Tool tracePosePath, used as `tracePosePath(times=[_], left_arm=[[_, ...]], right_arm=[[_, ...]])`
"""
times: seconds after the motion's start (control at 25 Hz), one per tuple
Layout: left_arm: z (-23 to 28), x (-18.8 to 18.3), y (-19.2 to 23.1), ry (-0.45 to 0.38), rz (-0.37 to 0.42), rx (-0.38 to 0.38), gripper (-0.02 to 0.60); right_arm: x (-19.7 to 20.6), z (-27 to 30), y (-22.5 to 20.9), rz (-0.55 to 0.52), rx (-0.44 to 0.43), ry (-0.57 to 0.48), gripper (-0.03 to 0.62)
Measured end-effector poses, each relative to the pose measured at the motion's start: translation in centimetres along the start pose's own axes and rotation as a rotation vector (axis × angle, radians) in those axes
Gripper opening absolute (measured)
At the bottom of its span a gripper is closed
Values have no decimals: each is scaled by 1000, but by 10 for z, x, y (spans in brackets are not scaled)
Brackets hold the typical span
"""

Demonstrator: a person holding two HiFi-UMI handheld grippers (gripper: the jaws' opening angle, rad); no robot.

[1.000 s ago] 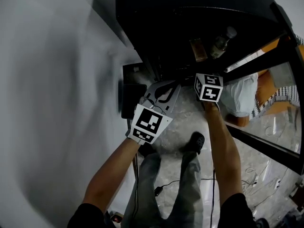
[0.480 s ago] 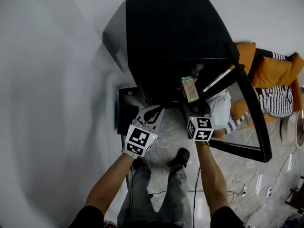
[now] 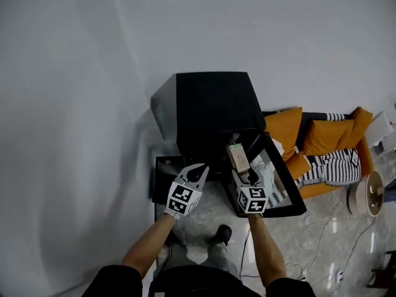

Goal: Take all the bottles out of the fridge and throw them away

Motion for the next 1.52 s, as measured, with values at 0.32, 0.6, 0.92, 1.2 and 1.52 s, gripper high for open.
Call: tracePosePath(times=[0.32, 0.6, 0.92, 1.2, 1.52], left_arm=[[-38, -25, 0, -23, 28, -74, 2], [-115, -20, 24, -54, 2, -255, 2], [-209, -5, 39, -81, -26, -462, 2], [-264, 6, 37, -89, -53, -571, 2], [-281, 43, 47, -51, -96, -584, 2]], right_arm=[[-30, -17, 23, -51, -77, -32, 279], [-50, -8, 105, -138, -257, -59, 279], [-53, -3, 221, -225, -483, -63, 279], [-46, -8, 275, -276, -581, -47, 279], [-15, 11, 300, -309, -595, 18, 279]])
Point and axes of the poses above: the fingertips, and each gripper's own axes: z forward along the fingers, y to its left, x out of its underside, the point moved 6 cm from there along -z, backward along the fingers, and after that the axes turned 15 degrees about x, right-handed, at the moved point
